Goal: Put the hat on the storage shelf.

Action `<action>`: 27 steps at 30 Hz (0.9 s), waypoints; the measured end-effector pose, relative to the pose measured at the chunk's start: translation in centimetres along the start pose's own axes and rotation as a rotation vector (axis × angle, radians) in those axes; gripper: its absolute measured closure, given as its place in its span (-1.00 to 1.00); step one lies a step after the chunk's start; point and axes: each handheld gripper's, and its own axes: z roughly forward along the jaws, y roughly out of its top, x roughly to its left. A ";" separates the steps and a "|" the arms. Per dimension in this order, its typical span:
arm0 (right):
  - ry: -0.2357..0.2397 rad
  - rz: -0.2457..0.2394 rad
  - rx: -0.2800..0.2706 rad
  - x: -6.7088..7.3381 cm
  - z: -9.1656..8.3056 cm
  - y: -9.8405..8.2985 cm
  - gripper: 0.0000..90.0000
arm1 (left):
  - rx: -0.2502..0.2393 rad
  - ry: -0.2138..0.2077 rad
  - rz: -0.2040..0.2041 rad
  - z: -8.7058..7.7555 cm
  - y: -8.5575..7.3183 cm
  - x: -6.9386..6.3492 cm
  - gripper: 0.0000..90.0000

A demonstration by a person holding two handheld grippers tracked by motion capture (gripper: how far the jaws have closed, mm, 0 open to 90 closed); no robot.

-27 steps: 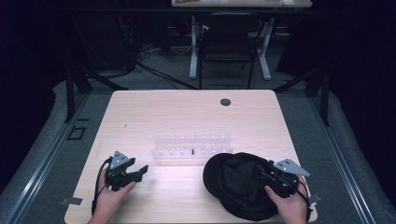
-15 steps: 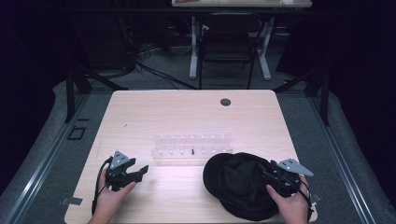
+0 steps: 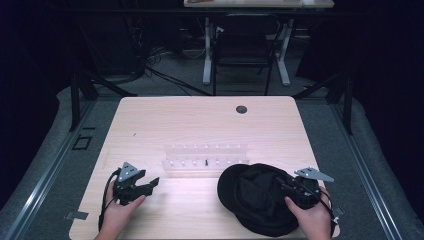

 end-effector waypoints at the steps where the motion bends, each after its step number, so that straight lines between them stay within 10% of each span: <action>1: 0.010 0.013 0.005 0.1 -0.1 0.2 0.34 | 0.000 0.000 0.000 0.0 0.0 0.0 -0.17; 9: 0.066 0.077 0.124 0.2 -1.0 0.9 0.46 | 0.009 -0.014 0.025 0.2 0.0 -0.5 -0.17; 27: -0.001 0.152 0.321 -3.0 -3.5 2.2 0.47 | 0.012 -0.020 0.040 0.2 0.0 -0.9 -0.14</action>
